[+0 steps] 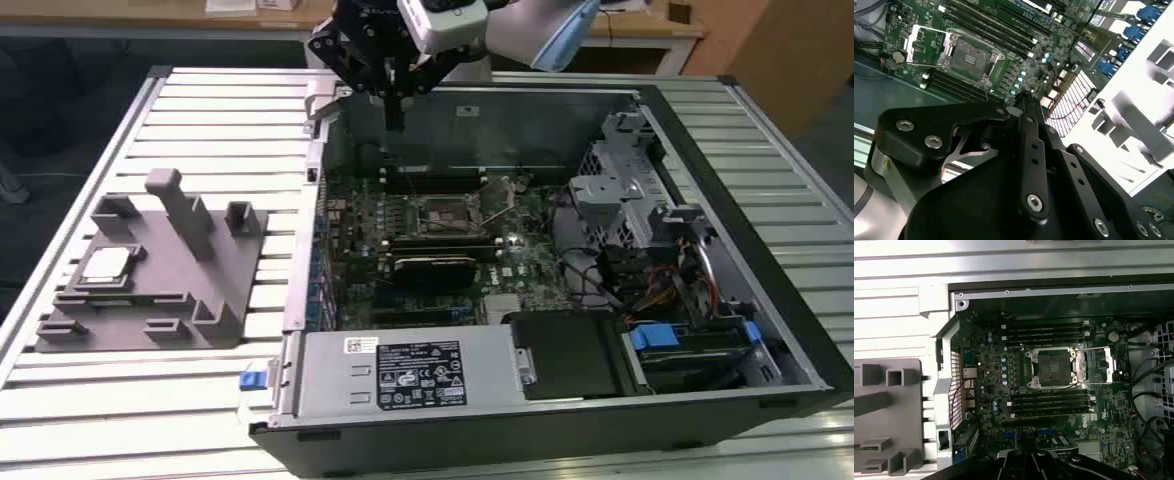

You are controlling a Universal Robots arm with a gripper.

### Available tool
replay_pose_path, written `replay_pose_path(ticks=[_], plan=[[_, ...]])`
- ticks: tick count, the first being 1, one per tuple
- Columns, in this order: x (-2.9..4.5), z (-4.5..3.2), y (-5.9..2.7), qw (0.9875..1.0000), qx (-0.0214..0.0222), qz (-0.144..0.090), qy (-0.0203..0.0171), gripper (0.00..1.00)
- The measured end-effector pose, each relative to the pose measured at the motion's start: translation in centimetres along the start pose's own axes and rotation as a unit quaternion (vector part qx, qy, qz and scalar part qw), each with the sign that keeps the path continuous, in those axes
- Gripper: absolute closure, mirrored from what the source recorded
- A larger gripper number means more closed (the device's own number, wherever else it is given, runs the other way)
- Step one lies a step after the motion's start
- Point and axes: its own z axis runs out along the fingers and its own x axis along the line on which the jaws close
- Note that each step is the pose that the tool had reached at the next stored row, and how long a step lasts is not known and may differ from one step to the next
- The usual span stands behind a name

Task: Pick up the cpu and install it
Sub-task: 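Reach for the cpu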

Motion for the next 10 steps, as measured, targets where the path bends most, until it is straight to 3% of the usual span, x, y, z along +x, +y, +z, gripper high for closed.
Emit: replay_pose_path(ticks=[10], plan=[[0.03,0.0,0.0,1.0,0.0,0.0,0.0,0.89]])
